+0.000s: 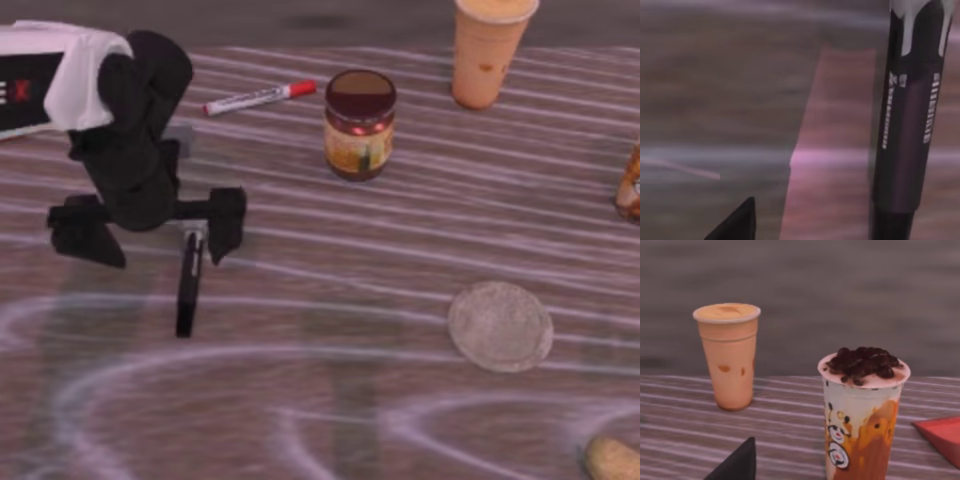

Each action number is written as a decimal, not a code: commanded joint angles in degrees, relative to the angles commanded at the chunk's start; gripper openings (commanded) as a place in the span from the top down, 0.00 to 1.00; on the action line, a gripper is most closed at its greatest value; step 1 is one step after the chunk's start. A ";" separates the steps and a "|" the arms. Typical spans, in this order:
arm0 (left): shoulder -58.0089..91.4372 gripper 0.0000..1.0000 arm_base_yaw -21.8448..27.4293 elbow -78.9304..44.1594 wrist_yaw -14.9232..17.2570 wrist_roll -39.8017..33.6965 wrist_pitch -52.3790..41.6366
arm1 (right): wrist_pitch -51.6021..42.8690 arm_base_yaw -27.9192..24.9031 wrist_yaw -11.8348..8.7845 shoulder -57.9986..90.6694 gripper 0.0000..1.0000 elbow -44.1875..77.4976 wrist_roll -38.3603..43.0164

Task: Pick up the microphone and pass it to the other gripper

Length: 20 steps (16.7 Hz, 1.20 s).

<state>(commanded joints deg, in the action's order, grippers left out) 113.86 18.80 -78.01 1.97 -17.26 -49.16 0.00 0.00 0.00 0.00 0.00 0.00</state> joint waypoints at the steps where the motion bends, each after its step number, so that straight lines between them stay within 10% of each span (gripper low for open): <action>1: 1.42 0.00 0.08 0.87 0.00 -0.05 2.47 | 0.00 0.00 0.00 0.00 0.00 0.00 0.00; 11: 9.10 0.00 0.46 5.64 0.04 -0.36 14.93 | 0.00 0.00 0.00 0.00 0.00 0.00 0.00; 20: 9.10 0.68 0.46 5.64 0.04 -0.36 14.93 | 0.00 0.00 0.00 0.00 0.00 0.00 0.00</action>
<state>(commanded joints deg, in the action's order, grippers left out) 122.96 19.26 -72.37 2.00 -17.62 -34.23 0.00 0.00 0.00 0.00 0.00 0.00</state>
